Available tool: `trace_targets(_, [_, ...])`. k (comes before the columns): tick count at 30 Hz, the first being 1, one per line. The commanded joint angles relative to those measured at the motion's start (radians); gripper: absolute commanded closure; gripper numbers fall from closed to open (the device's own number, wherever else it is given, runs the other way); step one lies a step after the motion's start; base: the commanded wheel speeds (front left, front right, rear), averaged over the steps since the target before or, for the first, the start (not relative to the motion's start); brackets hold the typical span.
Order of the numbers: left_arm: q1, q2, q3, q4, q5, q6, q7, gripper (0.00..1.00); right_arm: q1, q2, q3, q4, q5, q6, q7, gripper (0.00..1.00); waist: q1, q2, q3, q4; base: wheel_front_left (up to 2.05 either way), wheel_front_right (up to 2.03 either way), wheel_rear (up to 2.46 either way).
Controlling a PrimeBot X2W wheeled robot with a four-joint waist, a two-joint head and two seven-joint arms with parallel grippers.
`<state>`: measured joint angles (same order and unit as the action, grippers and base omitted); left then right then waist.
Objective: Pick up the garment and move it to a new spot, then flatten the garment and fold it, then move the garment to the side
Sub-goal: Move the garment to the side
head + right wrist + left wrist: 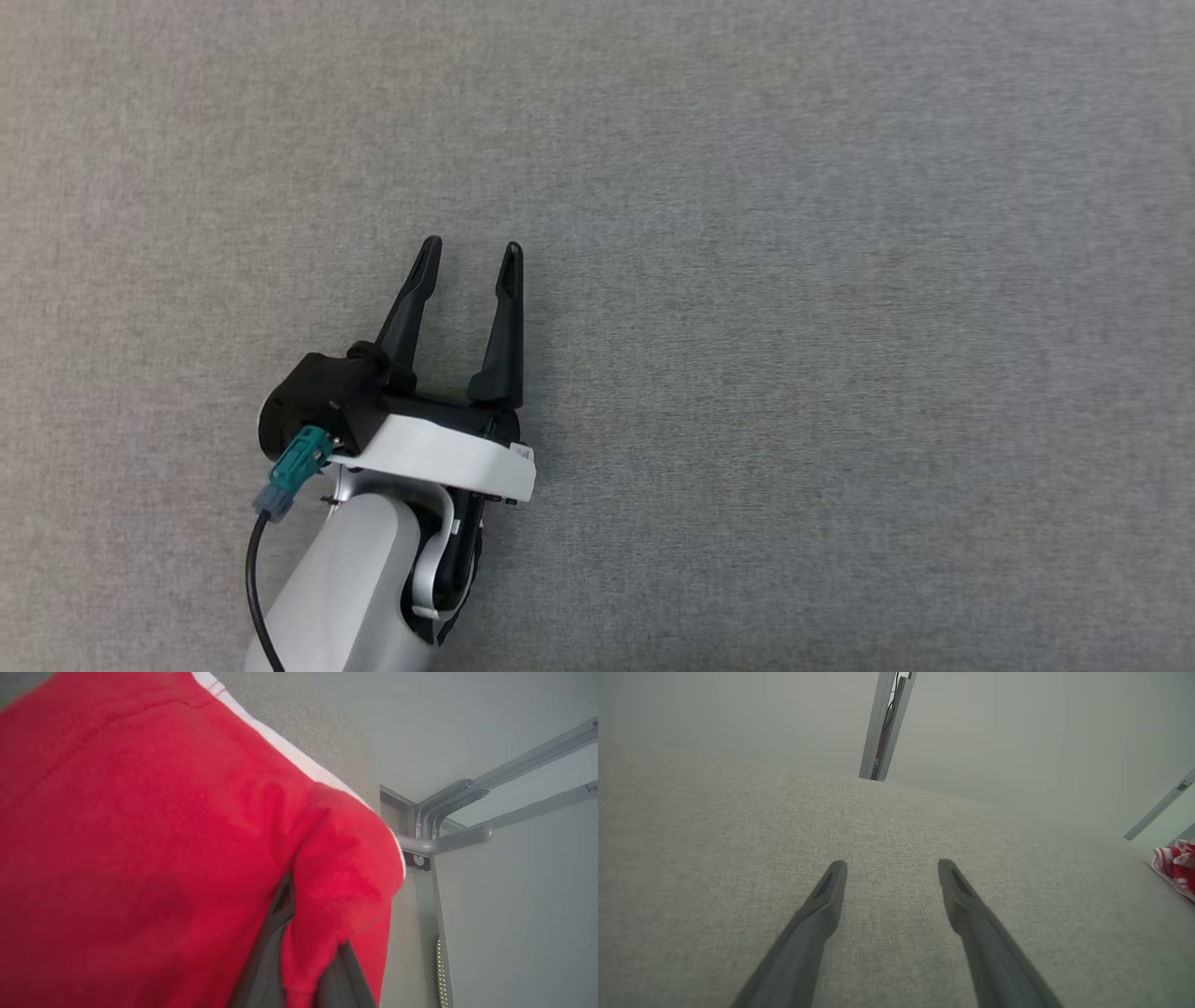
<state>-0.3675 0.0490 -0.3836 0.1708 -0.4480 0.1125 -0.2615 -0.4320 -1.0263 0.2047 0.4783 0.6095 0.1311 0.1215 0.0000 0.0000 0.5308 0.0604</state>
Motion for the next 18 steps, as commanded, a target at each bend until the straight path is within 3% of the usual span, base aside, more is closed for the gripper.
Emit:
trace_targets(1, [-0.021,0.004,-0.004,-0.001,-0.005,0.003,-0.003,0.0,0.01,-0.012,-0.008,0.021,-0.019,-0.001,-0.009,1.0,0.0,0.0,0.02,0.019,0.0,0.0,0.0])
trace_targets(10, [-0.047,0.004,-0.029,-0.006,-0.013,0.014,-0.002,0.0,-0.001,-0.01,-0.014,0.103,-0.109,-0.001,-0.035,1.0,0.0,0.0,0.053,0.047,0.0,0.0,0.0])
trace_targets(12, [-0.051,0.004,-0.031,-0.005,-0.015,0.015,-0.002,0.0,-0.006,-0.005,-0.008,0.116,-0.121,0.0,-0.035,0.04,0.0,0.0,0.054,0.049,0.0,0.0,0.0])
trace_targets(18, [-0.046,0.004,-0.026,0.004,-0.014,0.018,-0.002,0.0,-0.022,0.015,0.003,0.145,-0.133,0.0,-0.029,0.0,0.0,0.0,0.041,0.047,0.0,0.0,0.0])
